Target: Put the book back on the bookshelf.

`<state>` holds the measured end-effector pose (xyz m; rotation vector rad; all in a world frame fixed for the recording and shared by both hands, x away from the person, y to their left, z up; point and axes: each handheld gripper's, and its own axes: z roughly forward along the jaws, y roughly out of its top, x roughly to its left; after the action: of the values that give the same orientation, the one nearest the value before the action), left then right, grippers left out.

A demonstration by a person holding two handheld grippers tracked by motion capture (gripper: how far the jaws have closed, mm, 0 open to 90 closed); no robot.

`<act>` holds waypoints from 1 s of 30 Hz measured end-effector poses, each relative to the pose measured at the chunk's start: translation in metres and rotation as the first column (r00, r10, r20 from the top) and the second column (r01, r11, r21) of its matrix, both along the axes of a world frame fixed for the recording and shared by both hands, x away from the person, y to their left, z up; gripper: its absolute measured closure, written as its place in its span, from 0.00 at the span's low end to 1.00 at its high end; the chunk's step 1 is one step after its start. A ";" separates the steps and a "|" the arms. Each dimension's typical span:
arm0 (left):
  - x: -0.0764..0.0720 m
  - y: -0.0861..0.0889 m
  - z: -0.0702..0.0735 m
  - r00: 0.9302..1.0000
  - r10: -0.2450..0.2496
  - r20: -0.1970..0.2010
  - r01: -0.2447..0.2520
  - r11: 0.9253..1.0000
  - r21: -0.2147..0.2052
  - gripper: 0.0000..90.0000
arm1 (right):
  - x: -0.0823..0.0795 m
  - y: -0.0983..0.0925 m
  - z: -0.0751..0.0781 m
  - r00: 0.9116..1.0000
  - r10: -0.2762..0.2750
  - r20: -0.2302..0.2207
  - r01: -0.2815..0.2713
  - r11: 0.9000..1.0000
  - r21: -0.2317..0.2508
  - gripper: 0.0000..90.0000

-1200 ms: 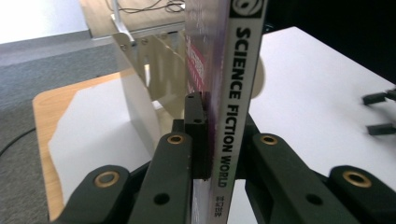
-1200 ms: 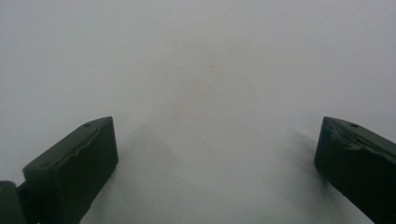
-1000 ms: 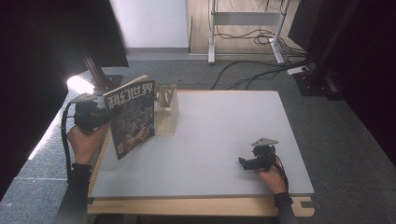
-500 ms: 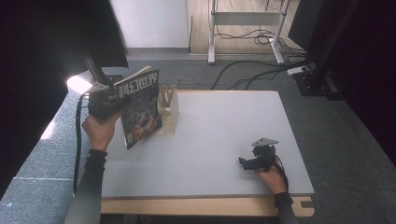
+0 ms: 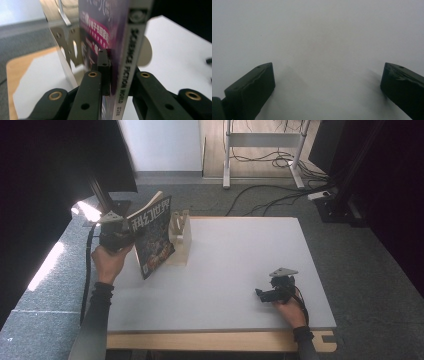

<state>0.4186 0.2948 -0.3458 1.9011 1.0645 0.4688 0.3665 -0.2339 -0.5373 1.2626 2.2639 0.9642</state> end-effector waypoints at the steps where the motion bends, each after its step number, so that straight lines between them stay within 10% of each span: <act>1: -0.001 0.000 0.000 1.000 -0.008 -0.013 0.008 1.000 0.012 0.90 | 0.000 0.000 0.000 1.000 0.000 0.000 0.000 1.000 0.000 0.00; 9: -0.006 -0.005 0.001 0.989 -0.047 -0.143 0.055 0.997 0.053 0.86 | 0.000 0.000 0.000 1.000 -0.001 -0.001 0.001 1.000 0.001 0.00; 30: -0.038 0.045 0.026 0.991 0.113 -0.071 -0.114 0.993 -0.015 0.92 | 0.000 0.000 0.000 1.000 0.000 0.001 0.000 1.000 0.001 0.00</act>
<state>0.3807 0.3402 -0.3201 1.8587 1.2239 0.4579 0.3665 -0.2339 -0.5374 1.2628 2.2627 0.9659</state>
